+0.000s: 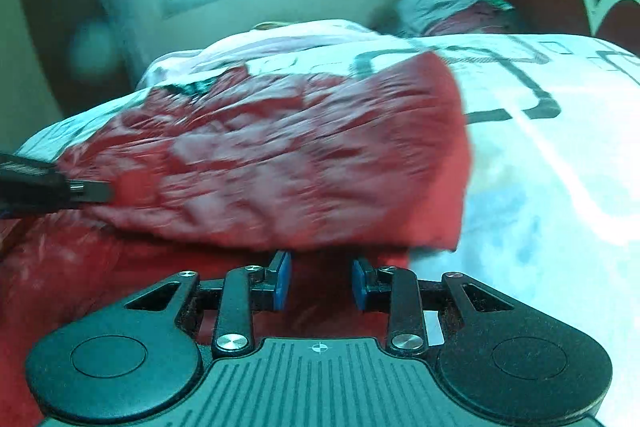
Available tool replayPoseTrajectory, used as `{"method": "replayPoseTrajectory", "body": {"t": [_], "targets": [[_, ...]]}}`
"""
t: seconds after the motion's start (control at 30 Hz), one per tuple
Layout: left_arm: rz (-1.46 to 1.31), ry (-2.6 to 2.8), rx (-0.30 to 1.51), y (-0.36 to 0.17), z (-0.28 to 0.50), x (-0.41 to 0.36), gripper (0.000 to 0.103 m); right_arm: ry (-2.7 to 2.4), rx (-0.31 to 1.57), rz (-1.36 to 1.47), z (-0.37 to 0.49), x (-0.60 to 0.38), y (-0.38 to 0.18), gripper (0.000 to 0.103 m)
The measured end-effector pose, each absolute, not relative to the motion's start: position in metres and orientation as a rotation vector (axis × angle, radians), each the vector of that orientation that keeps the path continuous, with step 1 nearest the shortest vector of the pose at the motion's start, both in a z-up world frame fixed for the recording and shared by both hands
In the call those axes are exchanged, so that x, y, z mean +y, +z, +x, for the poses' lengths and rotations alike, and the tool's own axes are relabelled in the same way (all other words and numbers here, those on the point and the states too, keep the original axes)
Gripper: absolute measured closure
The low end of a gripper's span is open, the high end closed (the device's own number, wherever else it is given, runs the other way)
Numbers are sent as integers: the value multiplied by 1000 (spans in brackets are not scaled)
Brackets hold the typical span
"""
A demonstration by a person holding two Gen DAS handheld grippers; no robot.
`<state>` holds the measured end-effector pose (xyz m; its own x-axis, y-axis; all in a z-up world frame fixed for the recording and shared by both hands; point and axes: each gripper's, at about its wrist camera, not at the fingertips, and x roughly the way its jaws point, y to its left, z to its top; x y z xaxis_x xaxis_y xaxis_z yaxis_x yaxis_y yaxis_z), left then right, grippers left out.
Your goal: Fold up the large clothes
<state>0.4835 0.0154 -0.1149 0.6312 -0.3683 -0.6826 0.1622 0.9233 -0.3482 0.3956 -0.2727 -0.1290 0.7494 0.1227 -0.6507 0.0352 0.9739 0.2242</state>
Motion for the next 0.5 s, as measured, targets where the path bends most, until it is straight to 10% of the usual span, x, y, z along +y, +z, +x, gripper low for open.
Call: {"method": "replayPoseTrajectory", "body": {"t": [0.5], "targets": [[-252,-113,824,-123,468,86,86,-27,745,233,421,-292,-132,83]]}}
